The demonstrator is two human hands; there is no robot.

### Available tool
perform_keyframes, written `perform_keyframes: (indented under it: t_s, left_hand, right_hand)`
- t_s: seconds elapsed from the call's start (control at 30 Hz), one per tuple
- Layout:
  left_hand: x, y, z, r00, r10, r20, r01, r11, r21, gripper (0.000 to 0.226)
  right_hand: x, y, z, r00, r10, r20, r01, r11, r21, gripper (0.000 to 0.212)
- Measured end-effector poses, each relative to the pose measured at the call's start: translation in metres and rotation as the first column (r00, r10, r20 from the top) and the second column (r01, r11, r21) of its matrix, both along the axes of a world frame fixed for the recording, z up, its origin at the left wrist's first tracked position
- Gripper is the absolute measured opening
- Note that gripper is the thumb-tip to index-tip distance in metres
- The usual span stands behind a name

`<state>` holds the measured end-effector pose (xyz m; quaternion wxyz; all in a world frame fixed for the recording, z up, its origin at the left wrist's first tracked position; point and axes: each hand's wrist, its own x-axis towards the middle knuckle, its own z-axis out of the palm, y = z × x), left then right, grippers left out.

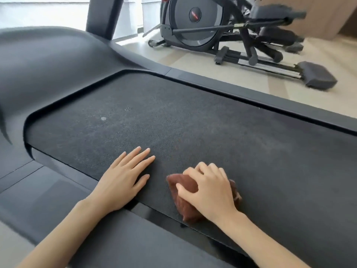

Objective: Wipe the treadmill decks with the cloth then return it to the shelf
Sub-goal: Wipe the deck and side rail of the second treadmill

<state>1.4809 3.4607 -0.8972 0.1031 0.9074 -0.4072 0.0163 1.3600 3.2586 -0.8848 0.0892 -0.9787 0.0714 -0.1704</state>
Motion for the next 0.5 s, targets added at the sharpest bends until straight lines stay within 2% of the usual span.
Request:
perform_keyframes:
  t_s: [0.07,0.13,0.2,0.27,0.33,0.4,0.5]
  left_hand:
    - [0.008,0.015,0.001,0.997,0.076,-0.031,-0.077,0.997,-0.026,0.055]
    - [0.010,0.029,0.000,0.990,0.125,-0.063,-0.127,0.991,-0.031,0.052]
    - [0.006,0.037,-0.001,0.991,0.107,-0.082,-0.110,0.993,-0.033,0.052]
    - [0.001,0.043,-0.001,0.993,0.075,-0.090,-0.080,0.996,-0.048,0.052]
    - [-0.002,0.045,-0.002,0.994,0.070,-0.088,-0.075,0.996,-0.055,0.052]
    - [-0.005,0.045,-0.003,0.993,0.077,-0.088,-0.081,0.996,-0.048,0.053]
    - [-0.006,0.046,0.000,0.990,0.103,-0.098,-0.108,0.993,-0.043,0.053]
  right_hand:
    - [-0.028,0.001,-0.001,1.000,0.022,-0.021,-0.022,1.000,0.014,0.030]
    - [-0.036,-0.013,0.004,0.996,-0.065,-0.054,0.065,0.998,-0.010,0.031]
    - [-0.022,-0.042,0.009,0.959,-0.262,-0.103,0.261,0.965,-0.030,0.034]
    - [0.000,-0.067,0.013,0.860,-0.490,-0.143,0.492,0.870,-0.018,0.040]
    - [0.022,-0.072,0.011,0.773,-0.619,-0.140,0.627,0.779,0.015,0.044]
    - [0.041,-0.055,0.003,0.771,-0.628,-0.108,0.631,0.776,-0.005,0.044]
    - [0.069,-0.006,-0.001,0.840,-0.535,-0.090,0.535,0.845,-0.025,0.043]
